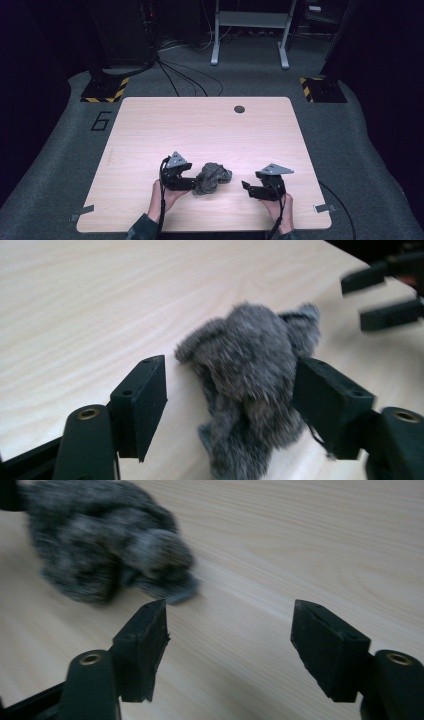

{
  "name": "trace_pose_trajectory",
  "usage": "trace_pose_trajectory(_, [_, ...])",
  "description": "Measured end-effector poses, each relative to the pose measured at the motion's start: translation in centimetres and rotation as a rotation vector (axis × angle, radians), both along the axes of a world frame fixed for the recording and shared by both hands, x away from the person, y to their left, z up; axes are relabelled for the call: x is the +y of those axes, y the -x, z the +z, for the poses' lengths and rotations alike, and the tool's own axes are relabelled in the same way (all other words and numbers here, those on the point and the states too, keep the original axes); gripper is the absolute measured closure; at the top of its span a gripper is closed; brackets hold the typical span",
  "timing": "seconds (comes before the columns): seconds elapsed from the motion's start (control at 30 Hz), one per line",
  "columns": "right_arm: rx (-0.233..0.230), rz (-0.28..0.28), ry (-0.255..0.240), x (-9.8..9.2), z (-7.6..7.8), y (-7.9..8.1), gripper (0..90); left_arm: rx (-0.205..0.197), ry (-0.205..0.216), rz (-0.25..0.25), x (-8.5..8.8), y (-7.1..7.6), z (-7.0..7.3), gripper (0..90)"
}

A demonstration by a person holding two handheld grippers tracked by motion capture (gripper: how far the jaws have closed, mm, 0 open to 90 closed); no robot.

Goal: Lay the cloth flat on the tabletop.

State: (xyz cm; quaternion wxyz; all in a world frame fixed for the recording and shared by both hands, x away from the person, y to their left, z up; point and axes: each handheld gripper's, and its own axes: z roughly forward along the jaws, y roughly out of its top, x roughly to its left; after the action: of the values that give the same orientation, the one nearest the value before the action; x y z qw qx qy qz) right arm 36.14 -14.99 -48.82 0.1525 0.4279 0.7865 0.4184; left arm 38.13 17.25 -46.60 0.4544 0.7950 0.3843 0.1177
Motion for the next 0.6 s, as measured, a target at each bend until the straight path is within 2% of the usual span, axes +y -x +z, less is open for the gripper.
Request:
trace_pose_trajectory(0.07, [-0.001,0.018,-0.003,0.6,0.3,0.0,34.9,0.007,0.002,-0.001,-0.1,-0.2,0.1,31.9])
trace_pose_trajectory(0.1, [-0.004,0.044,0.011,2.2,0.8,-0.1,40.4,0.013,0.000,-0.009,-0.5,-0.2,0.0,33.9])
trace_pose_trajectory(0.2, [0.004,0.068,0.016,3.3,0.9,-0.6,44.0,0.018,-0.012,-0.035,-0.8,-0.2,-0.1,44.5])
trace_pose_trajectory(0.23, [0.013,0.078,0.007,3.8,0.9,-0.8,45.8,0.019,-0.029,-0.042,-1.0,-0.3,-0.2,44.5])
trace_pose_trajectory(0.27, [0.022,0.093,0.022,4.6,0.7,-1.3,54.6,0.017,-0.034,-0.041,-1.2,-0.2,-0.5,57.3])
trace_pose_trajectory(0.37, [0.035,0.109,0.041,5.5,0.2,-2.0,66.8,0.019,-0.032,-0.063,-1.2,-0.3,-0.8,72.3])
trace_pose_trajectory(0.43, [0.036,0.101,0.030,5.7,0.1,-2.2,73.8,0.017,-0.028,-0.063,-0.9,-0.3,-1.2,79.4])
trace_pose_trajectory(0.47, [0.036,0.101,0.030,5.7,0.1,-2.2,73.8,0.017,-0.028,-0.063,-0.9,-0.3,-1.2,81.4])
trace_pose_trajectory(0.5, [0.028,0.105,0.040,5.6,0.1,-2.4,76.0,0.023,-0.016,-0.057,-0.8,-0.3,-1.3,81.4])
trace_pose_trajectory(0.53, [0.023,0.084,0.033,5.7,0.2,-2.4,80.9,0.021,-0.012,-0.054,-0.7,-0.3,-1.3,83.5])
trace_pose_trajectory(0.6, [-0.003,0.072,0.050,5.5,0.5,-2.3,82.7,0.007,-0.010,-0.041,-0.2,-0.2,-1.0,84.2])
